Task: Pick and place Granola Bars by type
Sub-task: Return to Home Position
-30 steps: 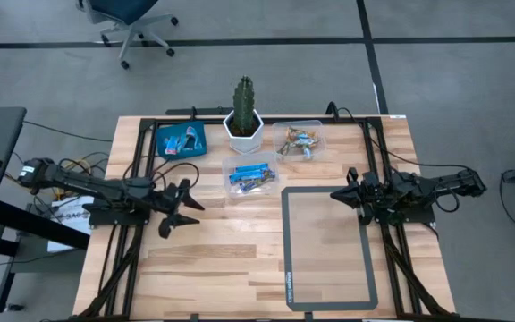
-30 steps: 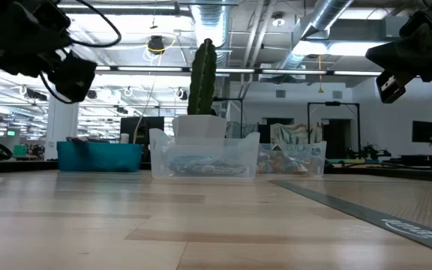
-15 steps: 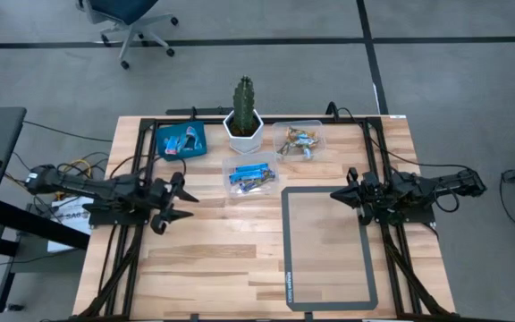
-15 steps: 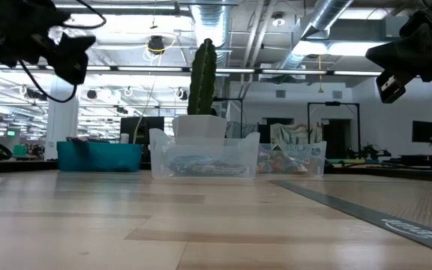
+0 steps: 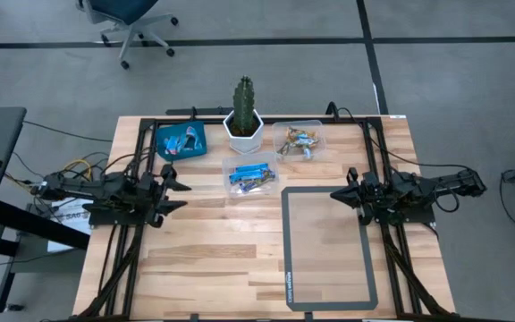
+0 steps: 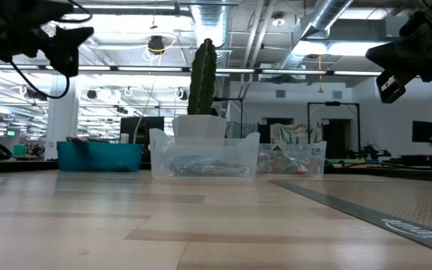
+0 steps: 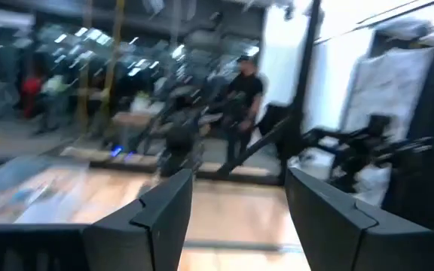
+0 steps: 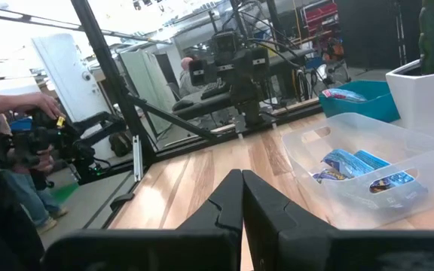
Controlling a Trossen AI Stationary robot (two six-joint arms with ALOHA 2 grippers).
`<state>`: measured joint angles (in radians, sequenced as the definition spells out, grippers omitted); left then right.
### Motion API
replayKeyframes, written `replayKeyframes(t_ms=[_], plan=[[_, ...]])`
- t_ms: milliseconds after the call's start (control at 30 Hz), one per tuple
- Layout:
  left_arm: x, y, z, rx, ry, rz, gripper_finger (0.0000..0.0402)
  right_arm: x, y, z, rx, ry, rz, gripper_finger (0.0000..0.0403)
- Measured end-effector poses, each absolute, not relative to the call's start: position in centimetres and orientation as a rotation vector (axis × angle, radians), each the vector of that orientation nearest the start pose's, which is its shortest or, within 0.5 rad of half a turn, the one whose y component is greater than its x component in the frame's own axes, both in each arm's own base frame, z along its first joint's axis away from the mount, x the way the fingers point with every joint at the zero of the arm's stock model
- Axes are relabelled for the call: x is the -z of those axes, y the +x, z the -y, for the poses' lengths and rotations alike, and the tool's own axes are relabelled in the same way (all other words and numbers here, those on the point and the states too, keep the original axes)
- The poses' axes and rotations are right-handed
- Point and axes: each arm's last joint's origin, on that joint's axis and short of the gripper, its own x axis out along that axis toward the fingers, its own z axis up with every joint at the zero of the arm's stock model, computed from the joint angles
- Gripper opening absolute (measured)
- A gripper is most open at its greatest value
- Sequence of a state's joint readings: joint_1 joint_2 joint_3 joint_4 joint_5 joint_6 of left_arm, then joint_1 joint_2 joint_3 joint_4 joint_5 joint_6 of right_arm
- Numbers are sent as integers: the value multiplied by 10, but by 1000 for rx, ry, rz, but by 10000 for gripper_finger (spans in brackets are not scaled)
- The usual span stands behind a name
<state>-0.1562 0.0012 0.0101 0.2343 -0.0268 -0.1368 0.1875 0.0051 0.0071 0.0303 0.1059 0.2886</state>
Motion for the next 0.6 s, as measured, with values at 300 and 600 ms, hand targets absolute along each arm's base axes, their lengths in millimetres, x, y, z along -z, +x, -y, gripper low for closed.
replayKeyframes(t_ms=[300, 600], plan=[[-183, 95, 12, 62, -156, 175, 206, -169, 96, -15, -86, 293, 21, 0], [-170, 96, 16, 176, -159, 28, 206, -169, 96, -15, -86, 294, 23, 0]])
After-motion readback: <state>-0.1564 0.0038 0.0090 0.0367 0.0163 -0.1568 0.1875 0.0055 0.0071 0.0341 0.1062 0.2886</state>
